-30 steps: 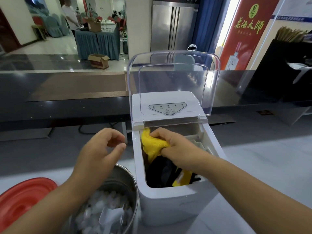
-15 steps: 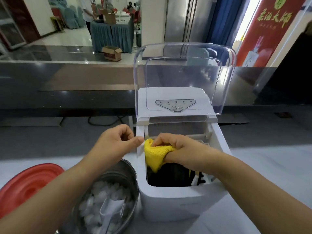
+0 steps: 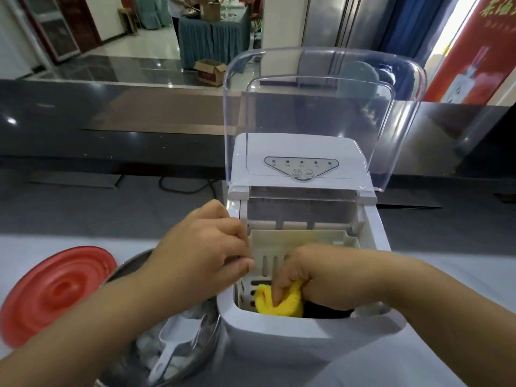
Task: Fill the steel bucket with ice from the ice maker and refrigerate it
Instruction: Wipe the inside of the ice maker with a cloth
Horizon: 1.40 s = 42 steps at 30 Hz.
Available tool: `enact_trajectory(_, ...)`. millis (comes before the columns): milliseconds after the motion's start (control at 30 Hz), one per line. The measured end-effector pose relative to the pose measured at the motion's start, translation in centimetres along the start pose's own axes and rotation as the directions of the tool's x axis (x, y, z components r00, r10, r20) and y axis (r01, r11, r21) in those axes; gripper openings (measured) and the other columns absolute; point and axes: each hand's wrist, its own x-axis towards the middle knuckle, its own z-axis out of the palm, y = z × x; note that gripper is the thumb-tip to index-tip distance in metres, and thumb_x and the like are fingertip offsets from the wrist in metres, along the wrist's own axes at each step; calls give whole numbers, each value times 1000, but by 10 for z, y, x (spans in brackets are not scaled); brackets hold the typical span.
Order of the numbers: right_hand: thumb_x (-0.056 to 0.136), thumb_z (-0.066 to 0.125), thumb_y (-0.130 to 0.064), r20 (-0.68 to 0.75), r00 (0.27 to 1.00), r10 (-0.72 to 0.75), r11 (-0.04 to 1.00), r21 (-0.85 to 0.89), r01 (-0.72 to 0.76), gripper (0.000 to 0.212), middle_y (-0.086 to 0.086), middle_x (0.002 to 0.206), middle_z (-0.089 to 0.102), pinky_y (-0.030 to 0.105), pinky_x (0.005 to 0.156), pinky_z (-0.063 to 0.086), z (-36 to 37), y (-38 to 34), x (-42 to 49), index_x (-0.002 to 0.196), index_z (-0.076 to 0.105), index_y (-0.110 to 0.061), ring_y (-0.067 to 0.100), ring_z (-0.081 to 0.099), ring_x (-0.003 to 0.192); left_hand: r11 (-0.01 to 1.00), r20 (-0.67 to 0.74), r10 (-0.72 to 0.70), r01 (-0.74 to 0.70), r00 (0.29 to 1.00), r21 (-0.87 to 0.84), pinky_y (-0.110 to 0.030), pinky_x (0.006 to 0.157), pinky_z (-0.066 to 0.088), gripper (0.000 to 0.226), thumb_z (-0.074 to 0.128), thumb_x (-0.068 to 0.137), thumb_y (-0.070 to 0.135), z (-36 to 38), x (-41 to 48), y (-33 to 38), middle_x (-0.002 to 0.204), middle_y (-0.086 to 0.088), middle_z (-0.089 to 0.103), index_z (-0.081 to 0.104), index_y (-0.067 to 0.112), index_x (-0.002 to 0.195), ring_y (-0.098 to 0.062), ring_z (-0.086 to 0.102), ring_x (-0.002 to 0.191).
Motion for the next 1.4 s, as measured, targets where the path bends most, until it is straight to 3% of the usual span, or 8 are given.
enact_trajectory(167, 84, 48, -4, 59, 992, 116, 966, -239, -99, 43, -24, 82, 51, 18, 68, 44, -22, 3, -16, 99, 69, -38, 6, 50, 77, 990, 99, 79, -89, 992, 105, -31, 77, 47, 32, 40, 90, 45, -2, -5, -3, 88, 21, 63, 68, 33, 80, -11, 50, 90)
enact_trajectory(267, 79, 48, -1, -159, 978, 131, 983, -109, -150, 43, -20, 84, 60, 26, 78, 50, -38, 2, -17, 90, 72, -35, 7, 56, 83, 993, 107, 58, -69, 993, 96, -30, 80, 46, 32, 37, 92, 46, -2, -7, -4, 92, 21, 61, 66, 35, 85, -10, 43, 95)
enact_trajectory(367, 82, 52, -8, -340, 940, 39, 995, -74, -68, 41, -12, 101, 66, 34, 84, 50, -26, -6, -2, 105, 67, -38, 11, 58, 94, 995, 102, 53, -61, 993, 73, -22, 83, 38, 32, 36, 93, 46, 0, -7, -6, 92, 20, 60, 65, 34, 86, -9, 39, 96)
enact_trajectory(533, 84, 52, -12, -92, 996, -8, 930, -367, -26, 33, 3, 104, 62, 38, 80, 51, 20, -11, 27, 107, 60, -35, 27, 52, 96, 999, 68, 2, -5, 998, 47, -14, 80, 26, 33, 37, 91, 47, 3, -10, -5, 89, 22, 59, 66, 34, 80, -5, 35, 97)
enact_trajectory(733, 92, 54, -22, -128, 977, 173, 862, -460, -213, 33, 7, 100, 58, 28, 69, 40, 20, -11, 25, 124, 54, -32, 29, 50, 85, 996, 62, 19, -25, 998, 88, -20, 84, 31, 30, 38, 92, 45, 5, -11, -4, 85, 22, 56, 63, 34, 78, -7, 35, 96)
enact_trajectory(833, 91, 54, -17, -178, 939, 294, 823, -453, -343, 40, 7, 111, 60, 31, 75, 44, 17, -10, 18, 128, 54, -32, 31, 57, 100, 997, 55, 30, -34, 998, 67, -22, 84, 32, 31, 37, 91, 47, 5, -11, -4, 85, 22, 55, 63, 33, 79, -8, 37, 95)
enact_trajectory(1133, 89, 51, -8, -385, 750, 538, 620, -423, -661, 25, 5, 121, 58, 34, 81, 45, 4, -17, -18, 110, 64, -15, 26, 53, 114, 996, 37, 52, -55, 998, 65, -22, 83, 30, 34, 36, 89, 49, 5, -11, -7, 82, 23, 57, 66, 34, 80, -6, 37, 94)
enact_trajectory(1400, 89, 49, -16, -219, 829, 515, 685, -477, -551, 12, 9, 92, 61, 34, 66, 43, 19, -27, -8, 80, 57, -14, 26, 48, 75, 996, 65, 90, -91, 994, 13, -17, 83, 30, 40, 31, 90, 51, 5, -9, -14, 84, 24, 54, 65, 32, 82, -6, 33, 96)
